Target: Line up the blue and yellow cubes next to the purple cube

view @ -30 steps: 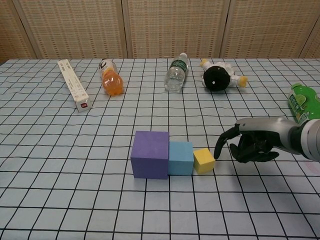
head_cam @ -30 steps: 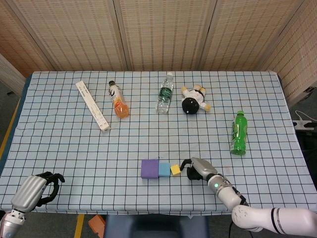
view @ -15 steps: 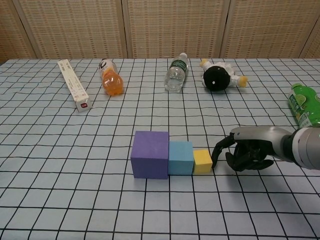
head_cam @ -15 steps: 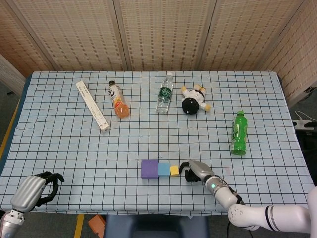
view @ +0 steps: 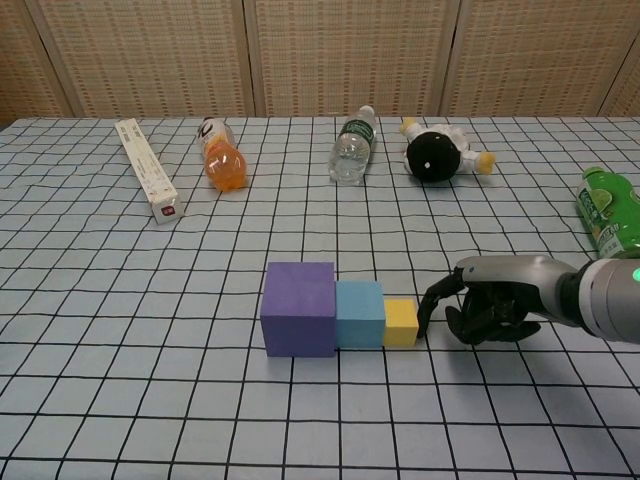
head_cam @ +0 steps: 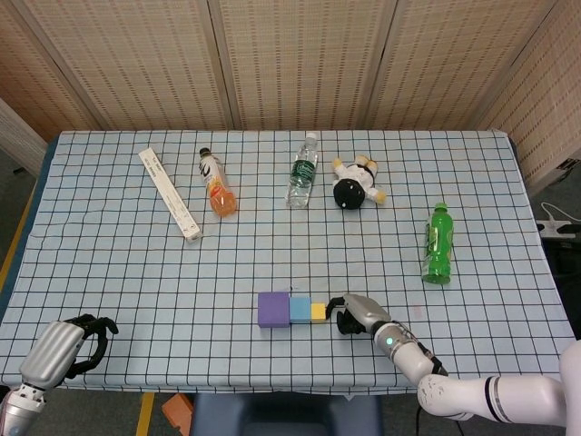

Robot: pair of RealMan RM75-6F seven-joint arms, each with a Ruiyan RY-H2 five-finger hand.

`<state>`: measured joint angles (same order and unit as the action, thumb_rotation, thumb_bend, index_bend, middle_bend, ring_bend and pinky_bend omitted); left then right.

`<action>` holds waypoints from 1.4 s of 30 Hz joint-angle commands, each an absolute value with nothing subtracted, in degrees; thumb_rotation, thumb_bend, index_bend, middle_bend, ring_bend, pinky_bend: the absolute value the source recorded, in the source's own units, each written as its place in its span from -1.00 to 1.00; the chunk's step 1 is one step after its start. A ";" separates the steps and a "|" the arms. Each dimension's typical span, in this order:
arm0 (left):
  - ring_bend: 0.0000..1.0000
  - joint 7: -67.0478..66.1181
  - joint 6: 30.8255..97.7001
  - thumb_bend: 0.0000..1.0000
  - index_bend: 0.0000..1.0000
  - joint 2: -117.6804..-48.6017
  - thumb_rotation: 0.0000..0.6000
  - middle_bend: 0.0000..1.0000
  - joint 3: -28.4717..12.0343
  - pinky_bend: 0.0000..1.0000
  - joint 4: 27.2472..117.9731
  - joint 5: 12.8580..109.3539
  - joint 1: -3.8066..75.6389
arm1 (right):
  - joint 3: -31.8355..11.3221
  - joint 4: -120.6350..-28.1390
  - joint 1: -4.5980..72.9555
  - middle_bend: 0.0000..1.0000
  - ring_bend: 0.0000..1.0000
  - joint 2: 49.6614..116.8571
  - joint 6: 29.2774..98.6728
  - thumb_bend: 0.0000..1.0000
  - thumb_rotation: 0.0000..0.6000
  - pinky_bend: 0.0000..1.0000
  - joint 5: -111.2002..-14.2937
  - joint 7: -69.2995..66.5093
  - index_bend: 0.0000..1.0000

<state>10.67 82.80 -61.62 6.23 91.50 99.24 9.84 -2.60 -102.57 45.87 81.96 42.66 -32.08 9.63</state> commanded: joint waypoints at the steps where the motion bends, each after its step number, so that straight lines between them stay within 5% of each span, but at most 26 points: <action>1: -0.09 10.65 82.83 0.15 -0.07 -61.61 1.00 0.21 6.23 0.23 91.51 99.25 9.83 | -2.52 -102.41 45.91 1.00 0.85 81.96 42.69 0.55 1.00 1.00 -32.31 9.39 -0.16; 21: -0.09 10.74 82.83 0.15 -0.07 -61.66 1.00 0.21 6.21 0.23 91.26 99.26 9.82 | -2.35 -101.23 45.93 1.00 0.85 82.46 41.38 0.55 1.00 1.00 -35.17 7.09 -0.17; 25: -0.09 10.89 82.93 0.15 -0.07 -61.65 1.00 0.21 6.21 0.23 91.18 99.25 9.78 | -0.03 -102.78 45.04 1.00 0.85 80.77 45.29 0.28 1.00 1.00 -38.45 10.25 -0.22; 29: -0.09 10.84 82.87 0.15 -0.07 -61.70 1.00 0.21 6.19 0.23 91.02 99.19 9.78 | 3.67 -105.67 42.24 1.00 0.79 78.96 56.53 -0.10 1.00 1.00 -43.56 17.39 -0.34; 33: -0.09 10.86 82.73 0.15 -0.07 -61.73 1.00 0.21 6.15 0.23 90.94 98.95 9.78 | 5.64 -106.69 39.54 0.97 0.60 78.74 64.44 -0.29 1.00 1.00 -47.43 21.45 -0.40; 38: -0.09 10.19 81.99 0.15 -0.07 -61.96 1.00 0.21 6.03 0.23 90.68 98.28 9.90 | 9.91 -102.56 31.49 0.24 -0.16 79.33 83.45 -0.51 1.00 0.85 -57.02 30.30 -0.41; 42: -0.09 9.03 81.85 0.15 -0.07 -62.07 1.00 0.21 6.00 0.23 90.97 98.26 9.87 | 11.24 -97.73 25.99 -0.09 -0.45 81.71 89.81 -0.57 1.00 0.65 -62.23 30.71 -0.43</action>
<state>9.20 81.92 -62.03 6.01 90.91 98.29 9.88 8.43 -102.22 32.13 80.16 82.51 -56.00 27.19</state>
